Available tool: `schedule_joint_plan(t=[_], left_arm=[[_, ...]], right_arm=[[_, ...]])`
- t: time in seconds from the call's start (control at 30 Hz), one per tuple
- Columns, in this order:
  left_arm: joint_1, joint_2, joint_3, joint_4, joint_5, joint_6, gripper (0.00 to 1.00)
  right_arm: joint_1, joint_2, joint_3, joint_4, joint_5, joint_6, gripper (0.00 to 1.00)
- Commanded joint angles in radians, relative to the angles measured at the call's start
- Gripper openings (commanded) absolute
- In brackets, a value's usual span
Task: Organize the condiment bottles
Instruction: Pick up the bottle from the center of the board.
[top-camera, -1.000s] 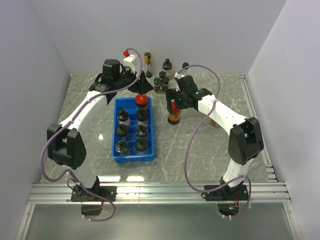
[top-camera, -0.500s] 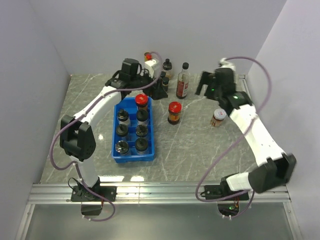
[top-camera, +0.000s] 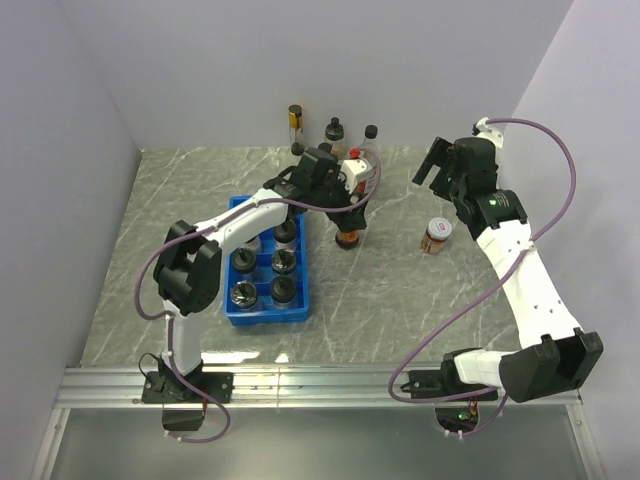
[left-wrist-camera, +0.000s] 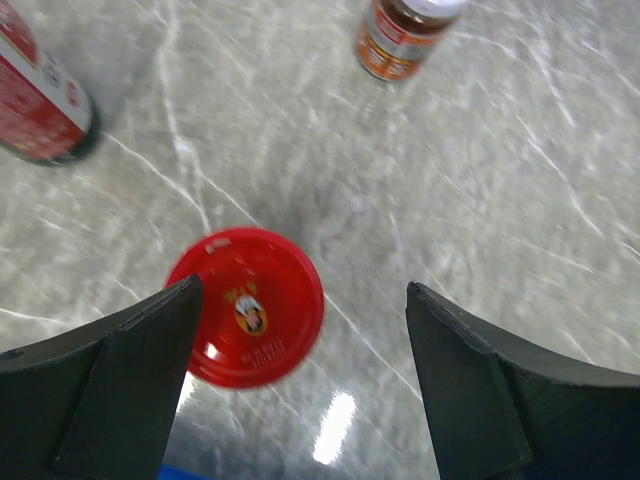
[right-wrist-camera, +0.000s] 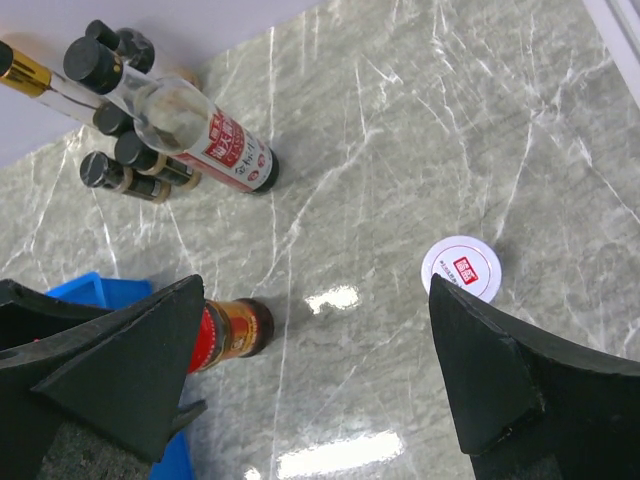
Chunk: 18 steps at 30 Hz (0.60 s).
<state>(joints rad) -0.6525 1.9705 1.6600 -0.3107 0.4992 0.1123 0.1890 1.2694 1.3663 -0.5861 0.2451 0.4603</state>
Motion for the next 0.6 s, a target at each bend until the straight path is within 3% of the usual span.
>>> schedule_joint_plan(t=[0.0, 0.37, 0.57], left_arm=[[-0.006, 0.027, 0.003, 0.068, -0.103, 0.035, 0.88], [-0.036, 0.082, 0.009, 0.079, -0.243, 0.041, 0.86], [-0.042, 0.059, 0.003, 0.07, -0.238, 0.046, 0.86]], right_arm=[[-0.014, -0.024, -0.015, 0.011, 0.002, 0.014, 1.0], [-0.042, -0.035, -0.045, 0.014, -0.021, 0.005, 1.0], [-0.042, -0.027, -0.045, 0.017, -0.03, 0.005, 1.0]])
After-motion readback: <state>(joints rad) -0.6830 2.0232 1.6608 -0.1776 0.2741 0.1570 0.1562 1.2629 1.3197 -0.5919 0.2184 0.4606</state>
